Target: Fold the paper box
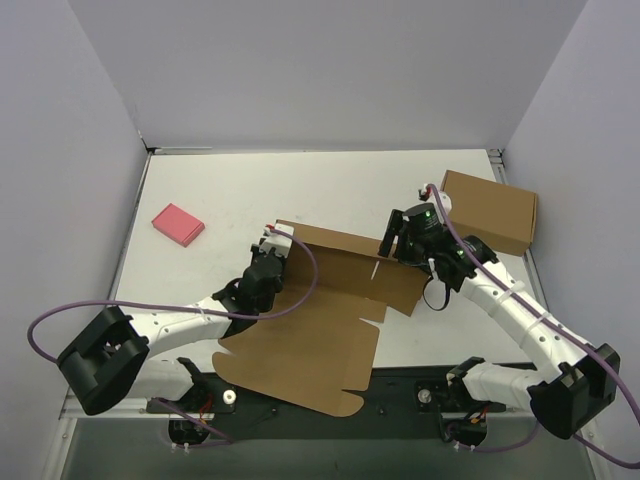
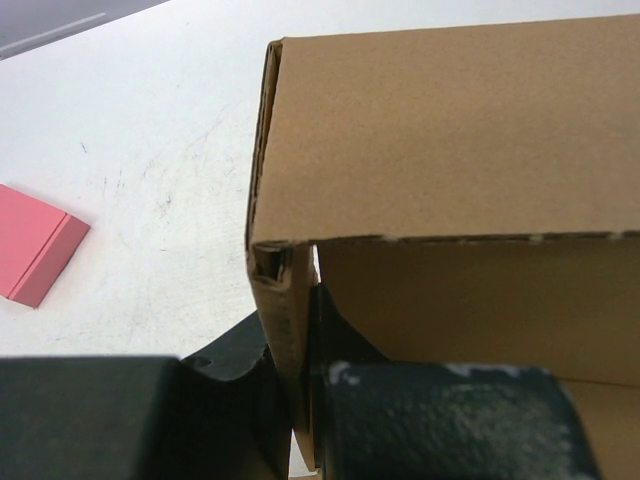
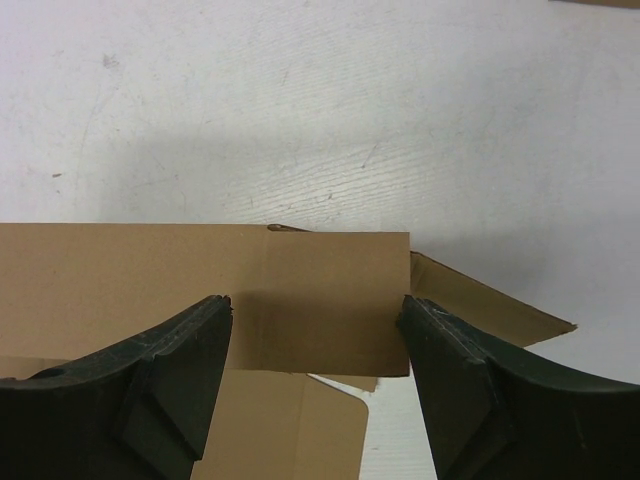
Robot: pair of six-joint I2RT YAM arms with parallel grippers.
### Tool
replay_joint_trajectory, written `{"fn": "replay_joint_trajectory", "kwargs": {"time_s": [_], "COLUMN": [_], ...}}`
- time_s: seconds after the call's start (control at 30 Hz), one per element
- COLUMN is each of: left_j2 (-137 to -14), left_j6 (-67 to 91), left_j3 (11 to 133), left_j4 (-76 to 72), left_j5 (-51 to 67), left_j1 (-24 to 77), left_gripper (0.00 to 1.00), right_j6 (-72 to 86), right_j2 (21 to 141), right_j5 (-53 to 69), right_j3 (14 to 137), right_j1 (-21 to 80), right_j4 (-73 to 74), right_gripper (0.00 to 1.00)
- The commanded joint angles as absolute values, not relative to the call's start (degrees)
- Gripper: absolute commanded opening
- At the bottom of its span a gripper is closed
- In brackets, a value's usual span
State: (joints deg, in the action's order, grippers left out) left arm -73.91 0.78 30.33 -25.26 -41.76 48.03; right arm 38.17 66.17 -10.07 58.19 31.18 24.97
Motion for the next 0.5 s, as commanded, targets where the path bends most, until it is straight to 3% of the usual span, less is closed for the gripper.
{"fn": "replay_joint_trajectory", "kwargs": {"time_s": [0.0,0.27,0.47], "left_j2": [-72.7,-72.8,-72.9], "left_j6": [-2.2,-2.2,-2.2], "left_j3": [29.7,29.8,29.8], "left_j4": [-26.3,-26.5,-26.7], "left_j5": [-43.8,-43.9,-43.9], "left_j1": [48.3,48.7,48.9], "left_gripper": [0.01,0.01,0.01], "right_j6": [36.7,36.7,39.4], "right_j2": [67.0,68.6,69.0], "right_j5": [-14.0,-11.6,-7.0], "right_j3": [60.3,60.7,59.0], "right_j1": [31.3,31.6,31.6], "right_j4": [28.8,27.6,26.0], "right_gripper": [0.70,0.70,0.62]}}
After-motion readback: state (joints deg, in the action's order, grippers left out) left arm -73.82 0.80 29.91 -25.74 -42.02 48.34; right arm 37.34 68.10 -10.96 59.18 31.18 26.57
